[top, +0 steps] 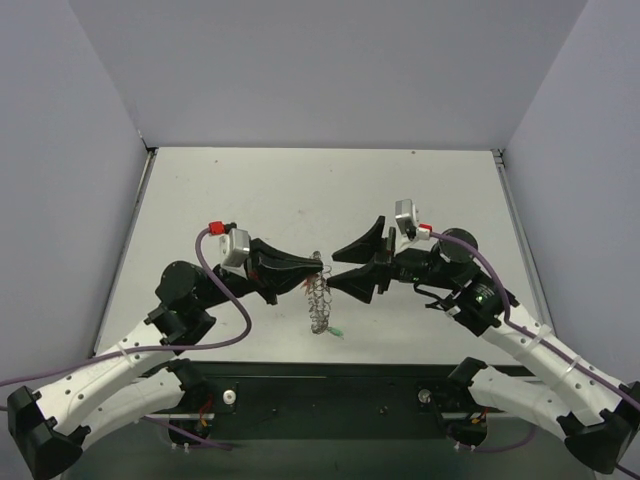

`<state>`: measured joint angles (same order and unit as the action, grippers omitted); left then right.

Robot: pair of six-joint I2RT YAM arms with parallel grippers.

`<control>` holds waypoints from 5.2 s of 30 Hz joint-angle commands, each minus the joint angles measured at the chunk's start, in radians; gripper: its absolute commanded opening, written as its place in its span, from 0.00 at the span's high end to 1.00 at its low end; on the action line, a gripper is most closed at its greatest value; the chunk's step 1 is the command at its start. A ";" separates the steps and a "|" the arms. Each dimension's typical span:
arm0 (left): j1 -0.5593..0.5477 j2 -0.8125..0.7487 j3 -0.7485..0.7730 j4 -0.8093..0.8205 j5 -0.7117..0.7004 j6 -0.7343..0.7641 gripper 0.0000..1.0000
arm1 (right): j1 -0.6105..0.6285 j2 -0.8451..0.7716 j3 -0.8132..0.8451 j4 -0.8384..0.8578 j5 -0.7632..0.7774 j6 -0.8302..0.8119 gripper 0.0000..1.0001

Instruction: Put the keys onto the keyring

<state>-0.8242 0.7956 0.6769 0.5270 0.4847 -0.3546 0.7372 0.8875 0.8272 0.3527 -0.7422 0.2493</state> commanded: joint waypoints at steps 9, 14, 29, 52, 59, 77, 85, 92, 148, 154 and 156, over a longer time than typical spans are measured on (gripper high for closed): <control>-0.001 -0.033 0.061 0.099 0.003 0.029 1.00 | 0.011 -0.090 0.047 -0.047 -0.059 -0.059 0.29; -0.001 -0.033 0.062 0.097 0.008 0.028 1.00 | 0.011 -0.090 0.053 -0.046 -0.052 -0.061 0.29; -0.003 -0.041 0.041 0.027 -0.021 0.049 1.00 | 0.004 -0.038 -0.002 -0.050 0.007 -0.064 0.29; 0.022 -0.041 0.021 -0.223 -0.193 0.014 1.00 | 0.013 0.146 -0.048 -0.138 0.066 -0.087 0.28; 0.284 -0.016 -0.059 -0.271 -0.066 -0.222 0.67 | 0.098 0.401 -0.013 -0.167 0.171 -0.087 0.29; 0.786 -0.047 -0.267 -0.076 0.336 -0.534 0.34 | 0.337 0.913 0.286 -0.334 0.685 -0.136 0.49; 0.786 -0.055 -0.278 -0.021 0.364 -0.552 0.34 | 0.355 0.993 0.331 -0.402 0.804 -0.133 0.56; 0.786 -0.061 -0.278 -0.013 0.365 -0.554 0.34 | 0.369 1.044 0.357 -0.423 0.790 -0.142 0.97; 0.418 -0.024 0.076 -0.399 0.505 -0.002 0.41 | 0.103 0.151 0.224 -0.431 0.037 -0.374 1.00; 0.327 0.014 0.176 -0.590 0.394 0.100 0.43 | 0.103 0.126 0.245 -0.434 0.087 -0.340 1.00; 0.297 0.022 0.196 -0.614 0.344 0.105 0.44 | 0.103 0.122 0.253 -0.436 0.115 -0.326 1.00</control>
<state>-0.4816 0.8059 0.7979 0.0357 0.9192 -0.3302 0.8459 1.0477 1.0164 -0.1452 -0.6441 -0.0994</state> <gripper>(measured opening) 0.570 0.041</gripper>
